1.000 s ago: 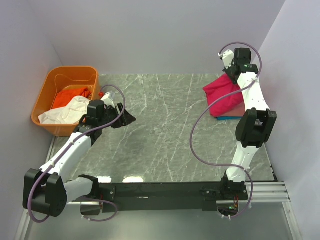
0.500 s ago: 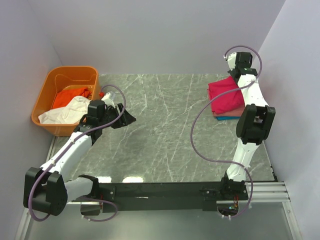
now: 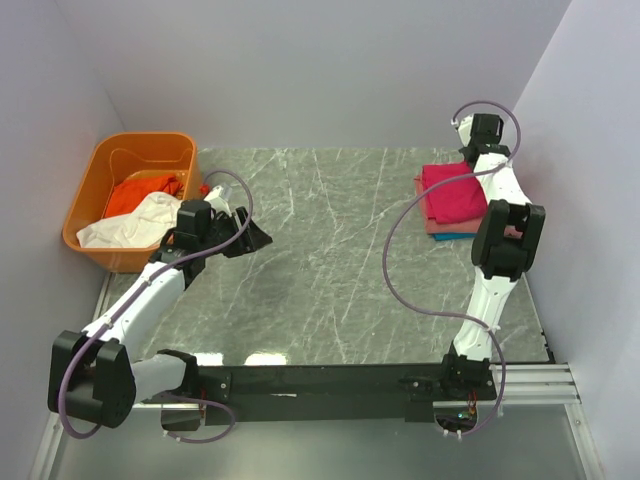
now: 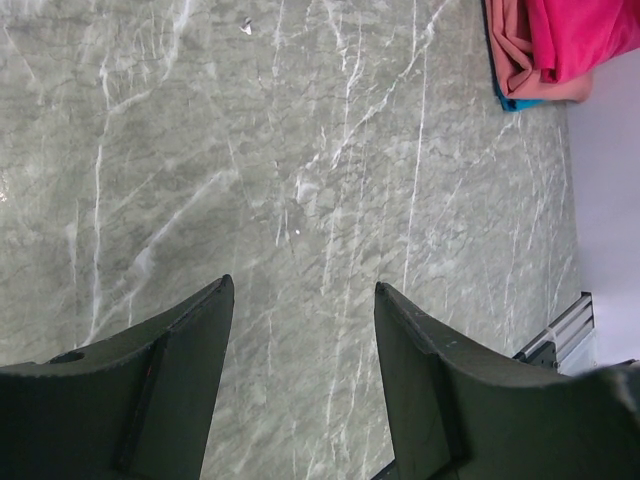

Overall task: Fold and stack the t-shirts
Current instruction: Neatly place the folded tshirt to the corner

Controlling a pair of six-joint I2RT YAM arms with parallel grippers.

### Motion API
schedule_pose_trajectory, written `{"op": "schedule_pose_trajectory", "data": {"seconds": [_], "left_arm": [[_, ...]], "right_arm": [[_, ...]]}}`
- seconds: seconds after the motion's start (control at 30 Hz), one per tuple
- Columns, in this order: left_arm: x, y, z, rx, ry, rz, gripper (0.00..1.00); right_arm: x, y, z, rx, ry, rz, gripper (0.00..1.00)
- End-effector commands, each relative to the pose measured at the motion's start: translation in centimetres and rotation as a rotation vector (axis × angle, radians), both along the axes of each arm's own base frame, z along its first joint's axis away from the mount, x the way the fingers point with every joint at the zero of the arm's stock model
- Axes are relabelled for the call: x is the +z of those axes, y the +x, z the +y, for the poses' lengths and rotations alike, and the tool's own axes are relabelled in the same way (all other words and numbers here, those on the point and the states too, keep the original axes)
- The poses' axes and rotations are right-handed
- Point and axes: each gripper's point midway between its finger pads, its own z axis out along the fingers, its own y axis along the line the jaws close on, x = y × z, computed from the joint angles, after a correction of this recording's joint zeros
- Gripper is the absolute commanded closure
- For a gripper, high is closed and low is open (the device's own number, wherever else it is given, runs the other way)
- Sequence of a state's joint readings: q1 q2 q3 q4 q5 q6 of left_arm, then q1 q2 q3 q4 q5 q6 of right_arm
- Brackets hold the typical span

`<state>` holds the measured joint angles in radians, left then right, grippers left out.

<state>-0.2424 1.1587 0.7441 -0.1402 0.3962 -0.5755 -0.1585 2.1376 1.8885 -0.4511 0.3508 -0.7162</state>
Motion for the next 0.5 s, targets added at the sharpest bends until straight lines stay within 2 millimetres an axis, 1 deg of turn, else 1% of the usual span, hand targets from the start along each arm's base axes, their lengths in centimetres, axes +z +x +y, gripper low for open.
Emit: {"op": "schedule_pose_trajectory", "data": {"seconds": [0.0, 0.03, 0.07, 0.1, 0.13, 0.17, 0.2, 0.23, 0.27, 0.3, 0.33, 0.37, 0.4, 0.43, 0.47], "left_arm": [[0.7, 0.5, -0.1, -0.024, 0.003, -0.042, 0.36], [0.7, 0.5, -0.1, -0.023, 0.004, -0.042, 0.36], [0.6, 0.5, -0.1, -0.022, 0.005, -0.041, 0.36], [0.6, 0.5, -0.1, -0.023, 0.007, -0.041, 0.36], [0.6, 0.5, -0.1, -0.022, 0.009, -0.040, 0.37], [0.6, 0.5, -0.1, -0.022, 0.010, -0.039, 0.36], [0.6, 0.6, 0.0, -0.020, 0.011, -0.040, 0.36], [0.5, 0.6, 0.0, -0.017, 0.013, -0.039, 0.36], [0.6, 0.6, 0.0, -0.018, 0.011, -0.042, 0.36], [0.6, 0.6, 0.0, -0.018, 0.013, -0.042, 0.37], [0.8, 0.7, 0.1, -0.015, 0.016, -0.048, 0.36], [0.7, 0.7, 0.1, -0.011, 0.020, -0.046, 0.36], [1.0, 0.9, 0.2, -0.009, 0.023, -0.056, 0.36], [1.2, 1.0, 0.2, -0.009, 0.023, -0.063, 0.36], [1.3, 1.1, 0.3, -0.004, 0.027, -0.068, 0.37]], "right_arm": [[1.8, 1.3, -2.0, -0.047, -0.065, -0.090, 0.90], [1.5, 1.3, -2.4, -0.063, -0.084, -0.088, 0.80], [1.6, 1.6, -2.8, -0.084, -0.105, -0.119, 0.69], [1.7, 1.7, -3.1, -0.099, -0.124, -0.131, 0.54], [1.3, 1.1, -3.9, -0.144, -0.161, -0.128, 0.48], [2.5, 1.7, -4.3, -0.172, -0.190, -0.199, 0.43], [3.1, 1.5, -4.6, -0.196, -0.216, -0.224, 0.38], [3.1, 0.8, -4.9, -0.232, -0.242, -0.229, 0.35], [4.1, 1.1, -4.9, -0.251, -0.256, -0.293, 0.31], [4.5, 1.0, -4.7, -0.254, -0.264, -0.313, 0.29], [5.8, 0.7, -4.5, -0.254, -0.275, -0.346, 0.26], [5.7, 0.3, -4.2, -0.258, -0.278, -0.361, 0.23], [6.5, 0.1, -3.6, -0.255, -0.258, -0.385, 0.21], [6.8, 0.2, -3.0, -0.245, -0.230, -0.389, 0.21], [5.8, 0.1, -2.0, -0.197, -0.170, -0.338, 0.20]]}}
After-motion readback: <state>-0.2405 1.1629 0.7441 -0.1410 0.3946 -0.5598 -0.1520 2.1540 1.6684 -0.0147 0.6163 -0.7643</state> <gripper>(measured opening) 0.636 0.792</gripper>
